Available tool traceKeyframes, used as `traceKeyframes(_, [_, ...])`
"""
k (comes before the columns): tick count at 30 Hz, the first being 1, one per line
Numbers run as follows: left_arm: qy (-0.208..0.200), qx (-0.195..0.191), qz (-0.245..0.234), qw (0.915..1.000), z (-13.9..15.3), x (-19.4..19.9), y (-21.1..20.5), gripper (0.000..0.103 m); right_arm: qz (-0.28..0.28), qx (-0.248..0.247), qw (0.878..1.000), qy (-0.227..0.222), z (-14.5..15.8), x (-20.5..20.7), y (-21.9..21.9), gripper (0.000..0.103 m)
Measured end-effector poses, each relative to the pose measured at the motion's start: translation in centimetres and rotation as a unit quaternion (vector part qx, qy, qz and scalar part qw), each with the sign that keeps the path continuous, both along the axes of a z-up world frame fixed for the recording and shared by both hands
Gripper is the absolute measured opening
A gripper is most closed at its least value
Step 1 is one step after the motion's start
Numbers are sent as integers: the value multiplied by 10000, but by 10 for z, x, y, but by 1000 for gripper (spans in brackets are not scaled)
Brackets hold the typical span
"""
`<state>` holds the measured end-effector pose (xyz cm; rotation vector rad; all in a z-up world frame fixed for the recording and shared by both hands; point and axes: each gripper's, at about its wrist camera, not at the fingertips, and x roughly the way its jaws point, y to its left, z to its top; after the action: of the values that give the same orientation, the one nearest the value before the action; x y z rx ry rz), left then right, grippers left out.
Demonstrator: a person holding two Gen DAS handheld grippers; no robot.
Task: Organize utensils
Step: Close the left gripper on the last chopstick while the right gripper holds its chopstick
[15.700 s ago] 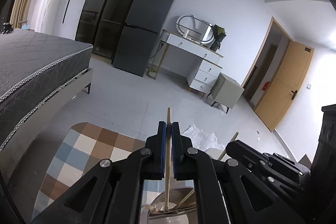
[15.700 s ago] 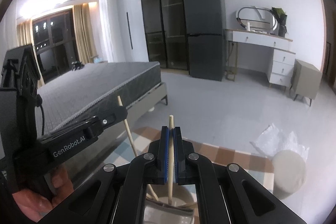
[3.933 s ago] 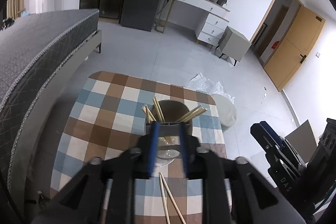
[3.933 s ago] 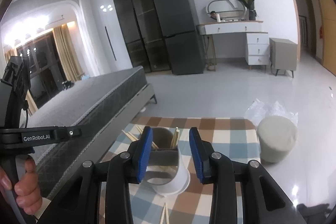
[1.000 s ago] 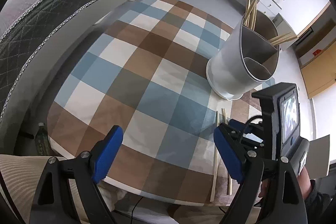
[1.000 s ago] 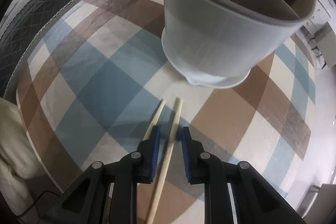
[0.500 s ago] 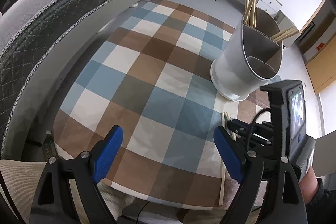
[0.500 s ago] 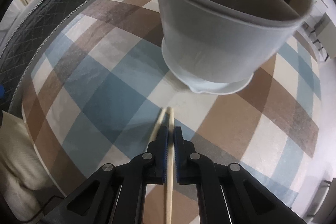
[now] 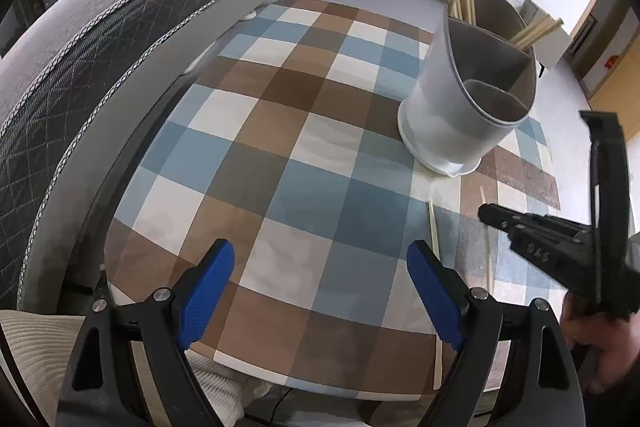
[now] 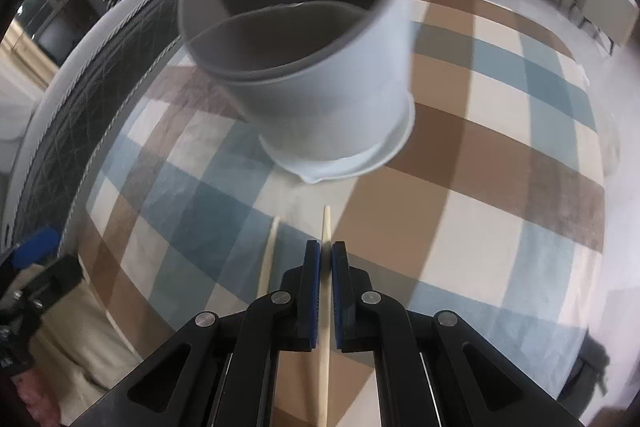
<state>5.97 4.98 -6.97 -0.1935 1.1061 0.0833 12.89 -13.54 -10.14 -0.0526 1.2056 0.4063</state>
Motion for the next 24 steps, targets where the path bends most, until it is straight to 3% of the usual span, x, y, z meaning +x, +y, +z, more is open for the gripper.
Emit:
traceKeyframes(5, [41,-36,-232,9997,-5,-2,-11,85,-297,280,9991,-71,10,-2,-27,5])
traceKeyframes(13, [474,-201,-574,9970,-25,1,-26,85,-899,761,9928,-209,19,-4,-56,5])
traceKeyframes(18, [572,-299,-848,9943,-31,1,-42,85,-1480,1323,9797,-279,29,-2,-82,5])
traceKeyframes(24, [542,-61,-995,9935,-35,8,-63,85,-1893,1740,9656,-384,38,-1,-104,5])
